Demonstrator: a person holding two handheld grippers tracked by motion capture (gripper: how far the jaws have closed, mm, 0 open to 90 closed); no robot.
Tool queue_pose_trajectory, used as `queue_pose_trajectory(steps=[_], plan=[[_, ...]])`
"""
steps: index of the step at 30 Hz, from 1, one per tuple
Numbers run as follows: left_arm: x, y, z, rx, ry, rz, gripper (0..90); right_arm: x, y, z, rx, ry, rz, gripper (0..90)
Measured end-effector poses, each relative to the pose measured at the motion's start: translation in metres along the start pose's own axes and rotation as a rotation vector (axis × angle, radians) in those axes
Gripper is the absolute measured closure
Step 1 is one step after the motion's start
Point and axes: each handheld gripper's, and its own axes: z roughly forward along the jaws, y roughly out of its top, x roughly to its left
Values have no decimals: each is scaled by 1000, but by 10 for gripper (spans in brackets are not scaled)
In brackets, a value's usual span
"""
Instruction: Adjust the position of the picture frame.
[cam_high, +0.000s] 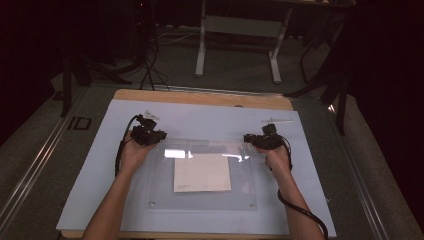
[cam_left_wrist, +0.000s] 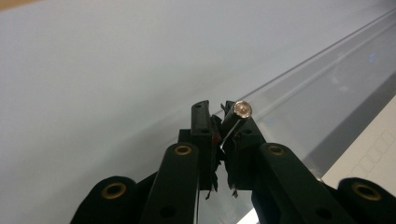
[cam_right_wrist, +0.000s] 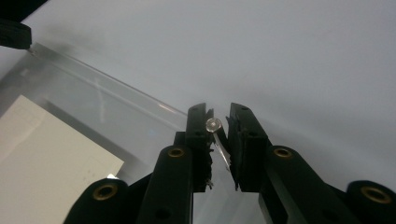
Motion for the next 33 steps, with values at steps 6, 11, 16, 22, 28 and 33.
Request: queue_pose_trajectory(steps=[6, 11, 16, 22, 28, 33], plan=[[5, -3, 10, 1, 17, -42, 835, 3, 2, 6, 6, -11, -19, 792], [6, -8, 17, 5, 10, -58, 836, -1, 0, 11, 9, -19, -18, 797], [7, -12, 19, -24, -4, -72, 828, -2, -4, 13, 2, -21, -12, 799], [4, -17, 15, -64, 9, -71, 793, 2, -7, 14, -17, -54, -79, 818], [3, -23, 4, -139, 25, -39, 737, 6, -10, 14, -43, -89, -116, 829], [4, -30, -2, -231, 11, -36, 780, 6, -12, 14, -52, -83, -111, 827]])
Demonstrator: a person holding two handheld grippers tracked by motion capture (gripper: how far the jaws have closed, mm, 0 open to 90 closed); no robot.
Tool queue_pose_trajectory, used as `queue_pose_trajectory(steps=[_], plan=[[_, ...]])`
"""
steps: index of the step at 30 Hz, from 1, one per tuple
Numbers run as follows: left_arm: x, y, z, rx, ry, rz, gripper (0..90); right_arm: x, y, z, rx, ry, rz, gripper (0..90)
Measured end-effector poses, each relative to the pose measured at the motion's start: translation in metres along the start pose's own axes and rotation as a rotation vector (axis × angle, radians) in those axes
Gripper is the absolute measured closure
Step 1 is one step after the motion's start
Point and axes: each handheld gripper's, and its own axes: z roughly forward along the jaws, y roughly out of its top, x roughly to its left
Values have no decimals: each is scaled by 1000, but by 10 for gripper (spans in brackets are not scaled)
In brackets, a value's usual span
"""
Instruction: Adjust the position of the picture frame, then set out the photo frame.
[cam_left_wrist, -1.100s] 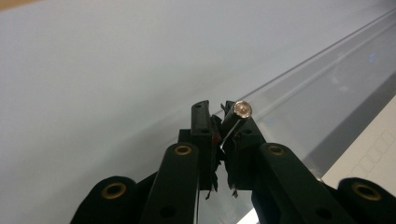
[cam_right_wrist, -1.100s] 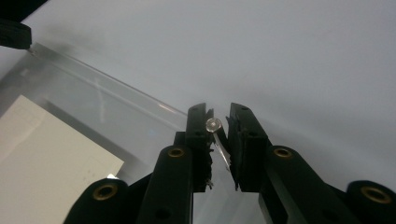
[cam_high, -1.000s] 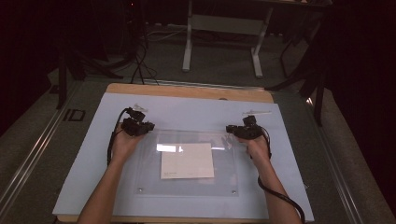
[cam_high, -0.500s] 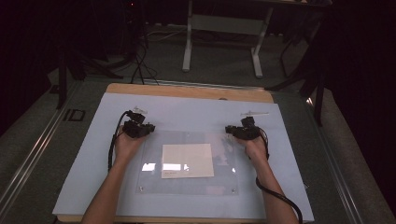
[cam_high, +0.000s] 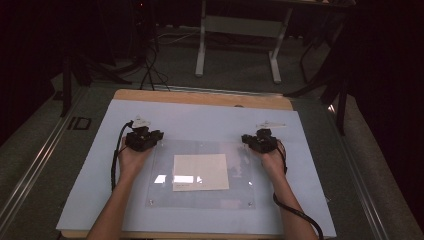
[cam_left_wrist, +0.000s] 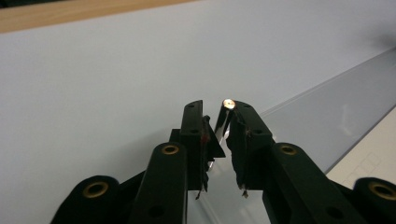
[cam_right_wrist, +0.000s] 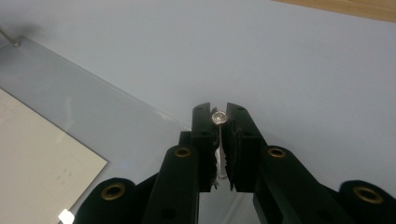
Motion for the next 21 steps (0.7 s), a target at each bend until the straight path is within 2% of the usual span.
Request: queue_pose_trajectory(steps=[6, 15, 21], plan=[[-2, -3, 1, -24, 13, 6, 829, 0, -1, 0, -5, 0, 4, 827], [-4, -6, 3, -57, 25, 3, 838, -1, -3, 0, -17, 2, 17, 824], [-4, -6, 3, -56, 26, 13, 845, 0, -4, 0, -23, -4, 12, 822]])
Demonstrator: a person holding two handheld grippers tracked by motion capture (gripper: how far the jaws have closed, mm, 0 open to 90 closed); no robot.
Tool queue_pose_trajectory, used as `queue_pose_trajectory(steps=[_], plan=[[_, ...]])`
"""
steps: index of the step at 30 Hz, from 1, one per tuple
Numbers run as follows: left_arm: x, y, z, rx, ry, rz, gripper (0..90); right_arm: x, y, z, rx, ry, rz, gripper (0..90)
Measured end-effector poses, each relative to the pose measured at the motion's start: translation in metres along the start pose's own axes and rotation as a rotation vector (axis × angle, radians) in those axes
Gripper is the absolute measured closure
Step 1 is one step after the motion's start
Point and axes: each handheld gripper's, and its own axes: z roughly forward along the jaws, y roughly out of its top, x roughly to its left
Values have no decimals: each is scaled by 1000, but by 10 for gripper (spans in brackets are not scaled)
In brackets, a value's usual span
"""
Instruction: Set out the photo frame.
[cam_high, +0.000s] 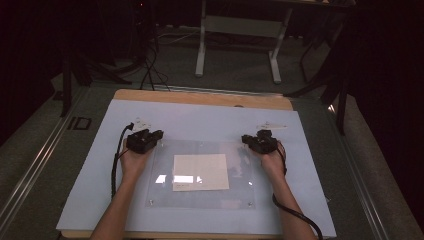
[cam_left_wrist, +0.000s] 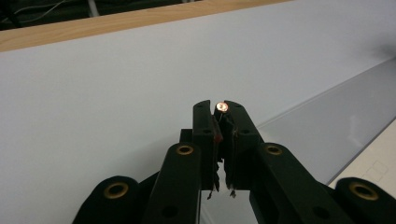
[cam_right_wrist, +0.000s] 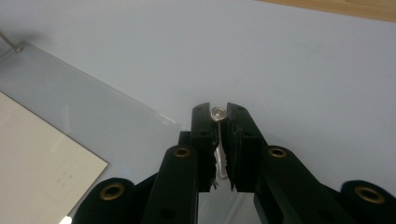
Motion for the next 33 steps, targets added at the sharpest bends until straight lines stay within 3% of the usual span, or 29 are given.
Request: queue_pose_trajectory(steps=[4, 25, 33], plan=[[0, 0, 0, -1, 1, -2, 847, 4, -2, -1, -22, -32, -20, 822], [3, -2, 1, -10, -17, -36, 846, 9, -8, -6, -111, -76, -35, 804], [4, -2, 1, -9, -22, -47, 845, 10, -7, -6, -97, -76, -37, 844]])
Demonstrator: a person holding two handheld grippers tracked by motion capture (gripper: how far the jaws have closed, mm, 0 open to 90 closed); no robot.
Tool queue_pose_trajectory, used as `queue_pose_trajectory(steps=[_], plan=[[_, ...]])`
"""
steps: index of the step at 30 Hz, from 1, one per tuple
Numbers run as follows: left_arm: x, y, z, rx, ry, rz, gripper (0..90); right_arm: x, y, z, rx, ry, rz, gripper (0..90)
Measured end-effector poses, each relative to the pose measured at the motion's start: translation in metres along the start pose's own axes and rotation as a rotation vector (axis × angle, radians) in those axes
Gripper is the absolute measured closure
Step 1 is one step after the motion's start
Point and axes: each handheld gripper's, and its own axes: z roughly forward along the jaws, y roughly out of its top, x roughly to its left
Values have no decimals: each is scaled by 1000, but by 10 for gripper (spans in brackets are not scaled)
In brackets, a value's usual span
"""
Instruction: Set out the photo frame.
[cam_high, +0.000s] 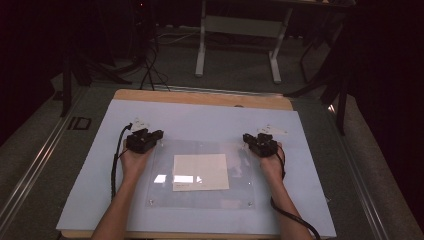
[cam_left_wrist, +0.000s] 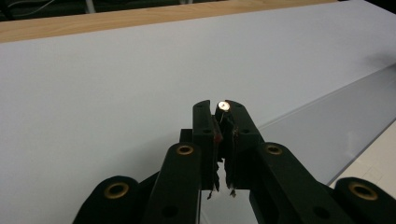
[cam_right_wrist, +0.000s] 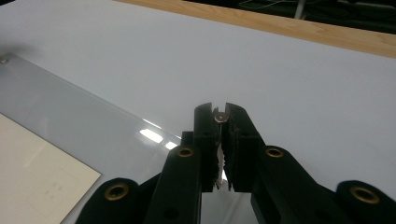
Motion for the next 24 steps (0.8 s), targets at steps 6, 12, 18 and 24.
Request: queue_pose_trajectory(steps=[6, 12, 18, 24], plan=[[2, 2, 1, 14, -13, -11, 844, -3, 3, 1, 28, 18, 45, 841], [10, 5, 4, 35, -54, -52, 840, -6, 9, 3, 65, 25, 80, 842], [15, 7, 11, 38, -70, -103, 842, -10, 14, 8, 94, 26, 130, 845], [19, 10, 16, 45, -86, -129, 846, -14, 16, 13, 96, 37, 157, 848]])
